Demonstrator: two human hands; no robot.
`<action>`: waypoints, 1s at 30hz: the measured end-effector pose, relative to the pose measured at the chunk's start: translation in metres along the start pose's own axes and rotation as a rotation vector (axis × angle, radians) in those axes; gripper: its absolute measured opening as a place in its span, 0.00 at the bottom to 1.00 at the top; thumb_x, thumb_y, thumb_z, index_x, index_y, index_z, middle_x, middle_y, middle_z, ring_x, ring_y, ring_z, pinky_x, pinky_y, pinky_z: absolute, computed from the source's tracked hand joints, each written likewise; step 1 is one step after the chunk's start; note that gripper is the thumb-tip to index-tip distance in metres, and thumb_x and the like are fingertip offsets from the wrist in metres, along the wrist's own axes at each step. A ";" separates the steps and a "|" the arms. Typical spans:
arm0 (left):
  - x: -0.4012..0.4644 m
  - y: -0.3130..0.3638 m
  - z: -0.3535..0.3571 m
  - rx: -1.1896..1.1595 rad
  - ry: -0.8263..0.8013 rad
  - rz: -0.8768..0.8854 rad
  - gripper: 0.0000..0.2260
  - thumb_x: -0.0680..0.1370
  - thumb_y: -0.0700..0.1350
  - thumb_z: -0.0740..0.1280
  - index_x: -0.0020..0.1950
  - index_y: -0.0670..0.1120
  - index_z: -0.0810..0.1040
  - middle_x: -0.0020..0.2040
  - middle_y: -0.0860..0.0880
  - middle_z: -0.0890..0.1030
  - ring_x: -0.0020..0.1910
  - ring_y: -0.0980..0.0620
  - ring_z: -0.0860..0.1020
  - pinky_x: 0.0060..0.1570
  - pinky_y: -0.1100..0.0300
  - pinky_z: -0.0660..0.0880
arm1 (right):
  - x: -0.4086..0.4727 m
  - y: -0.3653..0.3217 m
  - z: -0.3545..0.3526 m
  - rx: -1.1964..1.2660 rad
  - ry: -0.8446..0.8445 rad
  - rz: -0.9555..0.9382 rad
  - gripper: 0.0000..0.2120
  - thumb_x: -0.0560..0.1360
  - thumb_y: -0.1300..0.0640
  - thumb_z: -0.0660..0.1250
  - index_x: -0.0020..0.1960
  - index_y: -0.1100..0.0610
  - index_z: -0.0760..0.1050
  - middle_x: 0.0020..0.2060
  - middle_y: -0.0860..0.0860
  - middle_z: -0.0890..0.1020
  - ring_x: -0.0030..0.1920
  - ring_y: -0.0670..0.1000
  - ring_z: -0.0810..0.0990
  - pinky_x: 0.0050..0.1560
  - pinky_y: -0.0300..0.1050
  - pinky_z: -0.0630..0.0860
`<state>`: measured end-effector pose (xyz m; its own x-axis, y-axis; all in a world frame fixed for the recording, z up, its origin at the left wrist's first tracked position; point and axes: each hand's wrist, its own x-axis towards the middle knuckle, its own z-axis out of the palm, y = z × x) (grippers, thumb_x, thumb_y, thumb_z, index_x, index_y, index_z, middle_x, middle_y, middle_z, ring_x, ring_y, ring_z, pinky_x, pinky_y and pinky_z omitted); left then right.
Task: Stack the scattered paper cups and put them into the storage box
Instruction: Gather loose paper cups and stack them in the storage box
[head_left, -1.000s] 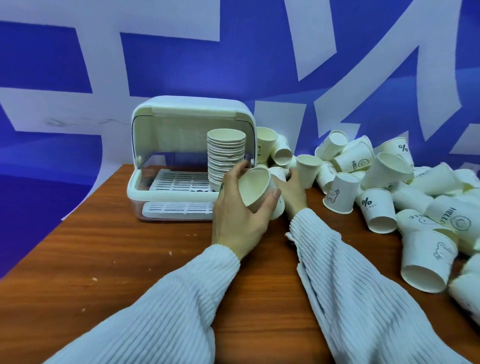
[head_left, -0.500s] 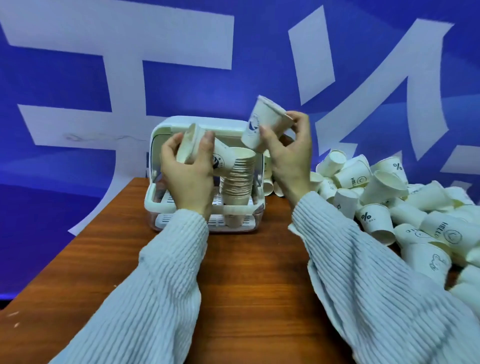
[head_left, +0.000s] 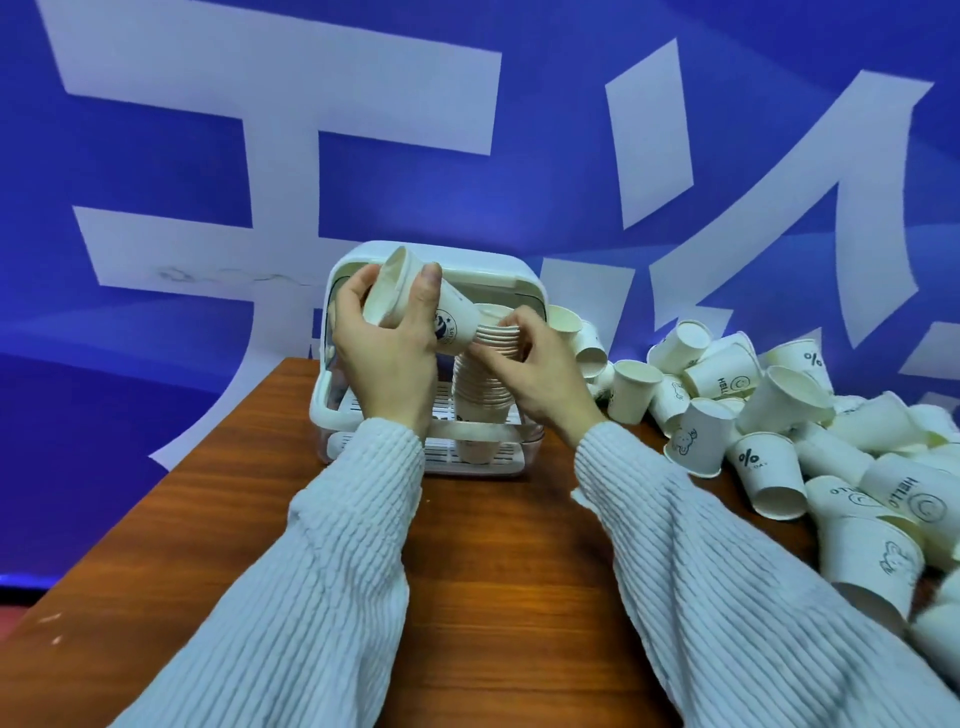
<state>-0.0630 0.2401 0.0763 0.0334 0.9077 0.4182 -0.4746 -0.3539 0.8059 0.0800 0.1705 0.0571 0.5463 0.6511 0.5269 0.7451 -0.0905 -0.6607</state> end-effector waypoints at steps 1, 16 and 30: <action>0.003 0.001 0.001 0.019 -0.006 0.025 0.27 0.73 0.59 0.77 0.67 0.50 0.75 0.62 0.52 0.78 0.59 0.56 0.80 0.58 0.57 0.81 | -0.003 0.001 0.003 0.065 0.016 0.012 0.22 0.73 0.41 0.77 0.61 0.44 0.73 0.53 0.43 0.83 0.51 0.44 0.81 0.51 0.44 0.77; 0.048 0.016 0.061 0.630 -0.516 0.364 0.26 0.75 0.57 0.75 0.69 0.48 0.78 0.64 0.49 0.78 0.65 0.52 0.75 0.65 0.62 0.66 | -0.015 0.019 0.031 0.421 0.141 0.105 0.46 0.69 0.44 0.82 0.79 0.41 0.59 0.69 0.40 0.77 0.67 0.40 0.77 0.71 0.55 0.75; 0.019 -0.040 0.030 0.740 -0.771 0.061 0.47 0.73 0.61 0.71 0.84 0.53 0.47 0.80 0.46 0.61 0.77 0.48 0.63 0.70 0.59 0.60 | -0.024 0.014 0.030 0.268 0.166 0.157 0.44 0.74 0.52 0.73 0.81 0.36 0.50 0.70 0.43 0.79 0.65 0.47 0.80 0.68 0.57 0.76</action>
<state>-0.0167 0.2648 0.0649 0.6975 0.5883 0.4092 0.1491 -0.6776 0.7202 0.0657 0.1763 0.0187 0.7175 0.5112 0.4731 0.5325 0.0353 -0.8457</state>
